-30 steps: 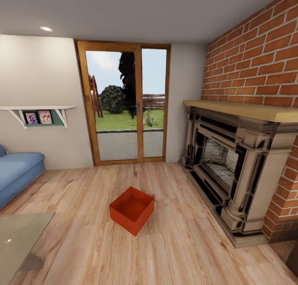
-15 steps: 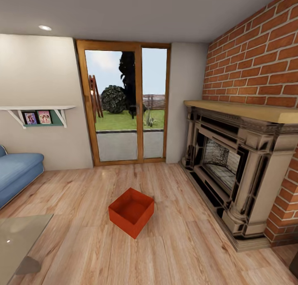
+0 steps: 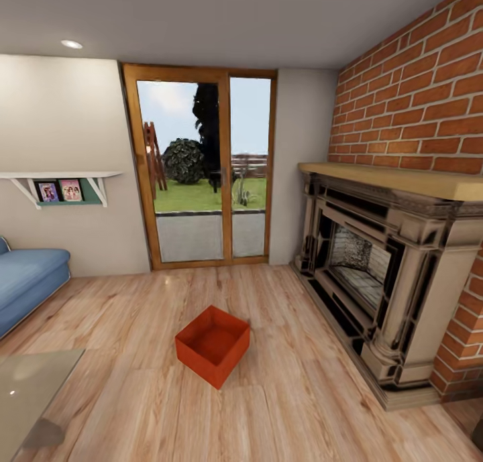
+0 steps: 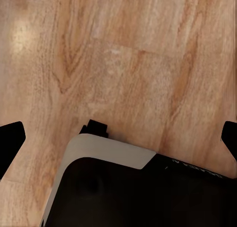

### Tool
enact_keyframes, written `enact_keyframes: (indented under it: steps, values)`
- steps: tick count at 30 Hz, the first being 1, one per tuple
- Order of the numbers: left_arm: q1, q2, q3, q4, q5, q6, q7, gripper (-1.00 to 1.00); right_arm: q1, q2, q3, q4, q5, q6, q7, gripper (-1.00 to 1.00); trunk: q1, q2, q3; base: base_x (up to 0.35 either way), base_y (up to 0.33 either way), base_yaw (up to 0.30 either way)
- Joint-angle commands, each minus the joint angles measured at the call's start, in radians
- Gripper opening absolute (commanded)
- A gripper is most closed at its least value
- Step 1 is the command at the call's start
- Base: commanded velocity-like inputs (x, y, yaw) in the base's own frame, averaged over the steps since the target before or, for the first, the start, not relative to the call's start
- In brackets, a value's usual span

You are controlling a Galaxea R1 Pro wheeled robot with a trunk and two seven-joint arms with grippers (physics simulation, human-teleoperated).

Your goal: Move the two storage containers from the living room to the garage. In the garage, place one container on the floor and stack the other container on top of it (either order is fine).

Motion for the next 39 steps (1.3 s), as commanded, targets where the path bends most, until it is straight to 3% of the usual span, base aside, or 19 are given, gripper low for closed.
enact_keyframes:
  steps: [1,10,26,39]
  values:
    - [-0.001,0.000,-0.004,0.000,0.005,-0.002,0.002,1.00,-0.001,0.001,0.008,0.003,-0.007,-0.005,-0.001,1.00,0.001,-0.001,-0.001,0.295,0.000,0.000]
    - [-0.001,0.000,-0.004,0.001,0.008,-0.003,0.002,1.00,-0.001,0.002,0.010,0.003,-0.007,-0.005,-0.001,1.00,0.001,-0.001,-0.001,0.315,-0.013,0.000]
    - [-0.001,0.000,-0.004,0.000,0.008,-0.003,0.002,1.00,-0.001,-0.005,0.011,0.003,-0.006,-0.003,0.002,1.00,0.001,-0.001,-0.001,0.267,-0.158,0.000]
    - [0.001,0.000,-0.004,0.000,0.009,-0.004,0.002,1.00,0.001,-0.004,0.012,0.003,-0.004,-0.006,0.003,1.00,0.001,-0.001,-0.001,0.000,0.000,0.000]
